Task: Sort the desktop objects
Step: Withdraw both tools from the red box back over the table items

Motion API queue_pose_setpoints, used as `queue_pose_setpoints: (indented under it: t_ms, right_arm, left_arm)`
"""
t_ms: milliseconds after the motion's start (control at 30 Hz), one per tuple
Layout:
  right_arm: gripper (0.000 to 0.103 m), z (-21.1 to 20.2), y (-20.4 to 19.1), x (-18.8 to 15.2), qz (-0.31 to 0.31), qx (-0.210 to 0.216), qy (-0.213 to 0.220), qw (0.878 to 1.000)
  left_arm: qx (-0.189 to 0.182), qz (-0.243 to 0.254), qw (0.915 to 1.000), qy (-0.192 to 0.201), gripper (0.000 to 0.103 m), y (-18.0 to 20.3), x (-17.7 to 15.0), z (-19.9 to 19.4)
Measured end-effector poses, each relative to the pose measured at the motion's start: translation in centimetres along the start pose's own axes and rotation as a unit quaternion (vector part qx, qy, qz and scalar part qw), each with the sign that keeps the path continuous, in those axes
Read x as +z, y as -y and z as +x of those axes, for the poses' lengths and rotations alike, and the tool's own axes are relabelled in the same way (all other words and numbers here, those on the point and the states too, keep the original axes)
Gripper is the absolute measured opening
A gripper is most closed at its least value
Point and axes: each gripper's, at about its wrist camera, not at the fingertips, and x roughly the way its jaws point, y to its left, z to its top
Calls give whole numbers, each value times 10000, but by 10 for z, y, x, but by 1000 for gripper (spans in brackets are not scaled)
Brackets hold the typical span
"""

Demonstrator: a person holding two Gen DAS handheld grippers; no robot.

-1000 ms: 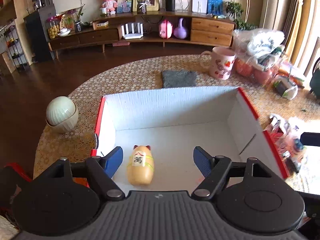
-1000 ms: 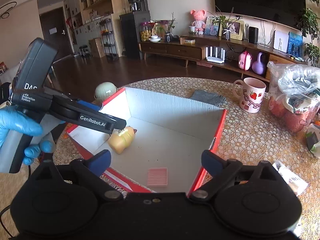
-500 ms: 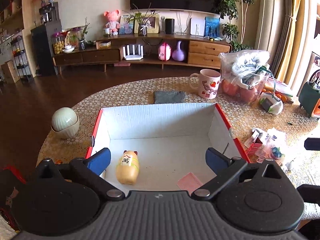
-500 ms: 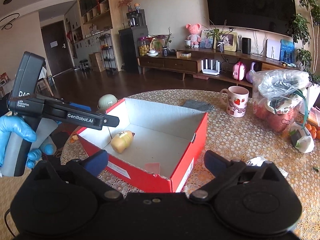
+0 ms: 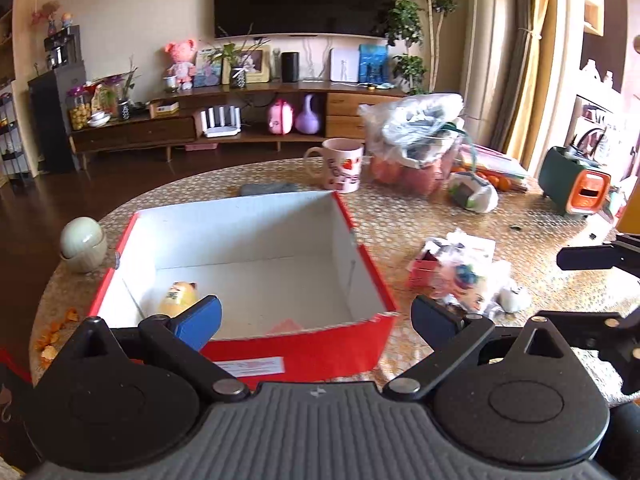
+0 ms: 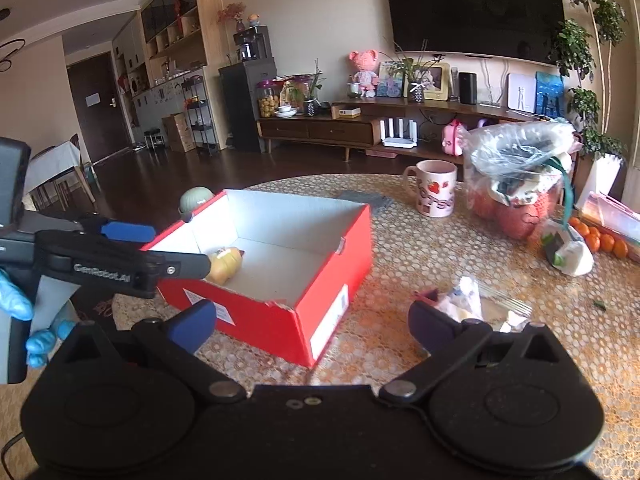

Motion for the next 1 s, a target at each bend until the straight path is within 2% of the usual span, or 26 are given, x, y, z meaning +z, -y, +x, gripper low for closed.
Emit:
queue_pose_setpoints:
  t_ms: [167,433,633,1000]
  right_arm:
    - [102,-13,18,-18,35,-211,-27,9998]
    - [102,-21,42,-43,-88,-501,-137,9986]
    - [102,-15,62,-54,45,-626,-251,9977]
    - [102,3,107,-69,226,-890,-444,9948]
  left_arm:
    - [-274,-6,9996,4,102,30,-7,1]
    - [-448,151,9989,1,102,68,-14,14]
    - [-612,301,9976,-77,102,93,-15,29]
    - [-778,484,9957,-118,102,137,3,71]
